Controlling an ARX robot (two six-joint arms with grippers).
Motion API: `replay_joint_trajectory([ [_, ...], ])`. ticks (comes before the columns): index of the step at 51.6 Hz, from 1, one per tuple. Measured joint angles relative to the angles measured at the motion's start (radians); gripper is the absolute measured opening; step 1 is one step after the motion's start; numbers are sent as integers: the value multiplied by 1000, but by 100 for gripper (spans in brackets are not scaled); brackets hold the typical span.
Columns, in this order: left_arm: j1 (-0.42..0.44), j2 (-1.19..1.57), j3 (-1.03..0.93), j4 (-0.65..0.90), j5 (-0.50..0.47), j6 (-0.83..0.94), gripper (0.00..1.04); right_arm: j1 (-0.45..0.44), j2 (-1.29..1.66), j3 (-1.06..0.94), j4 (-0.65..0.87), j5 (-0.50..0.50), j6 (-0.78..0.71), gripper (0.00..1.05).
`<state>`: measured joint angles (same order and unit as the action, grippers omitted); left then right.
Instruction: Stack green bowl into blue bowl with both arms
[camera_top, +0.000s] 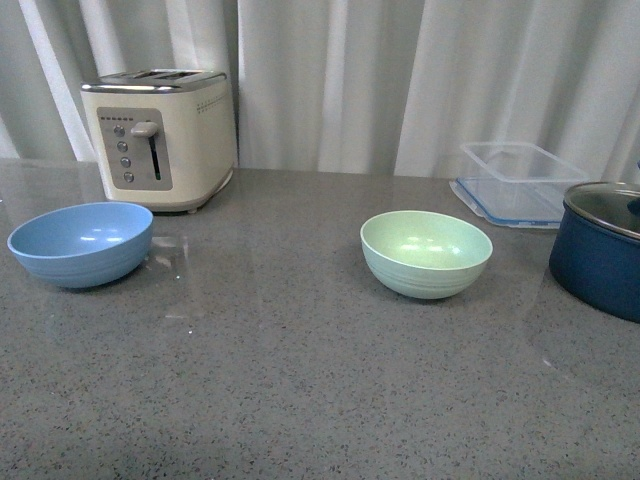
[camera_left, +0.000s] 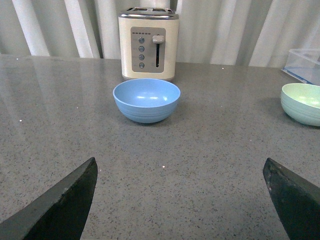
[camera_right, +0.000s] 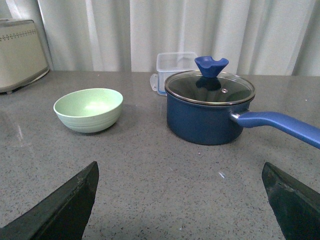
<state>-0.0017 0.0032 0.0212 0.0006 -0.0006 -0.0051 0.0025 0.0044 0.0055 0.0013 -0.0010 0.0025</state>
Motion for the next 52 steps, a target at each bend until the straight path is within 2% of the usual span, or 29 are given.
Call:
replay_joint_trajectory([
  [32,0,0,0,0,-1,0,98,0,0,0,0,0,0,95],
  [33,-11,7,2,-8,-34,10,98,0,0,0,0,0,0,95],
  [36,-57,62,20,-48,-216,60,98,0,0,0,0,0,0,95],
  [38,-58,103,35,-45,-282,69,98,0,0,0,0,1,0,95],
  [44,-12,230,104,-16,-272,63,98,0,0,0,0,0,0,95],
  [52,120,423,288,6,-198,35,98,0,-1,0,0,0,0,95],
])
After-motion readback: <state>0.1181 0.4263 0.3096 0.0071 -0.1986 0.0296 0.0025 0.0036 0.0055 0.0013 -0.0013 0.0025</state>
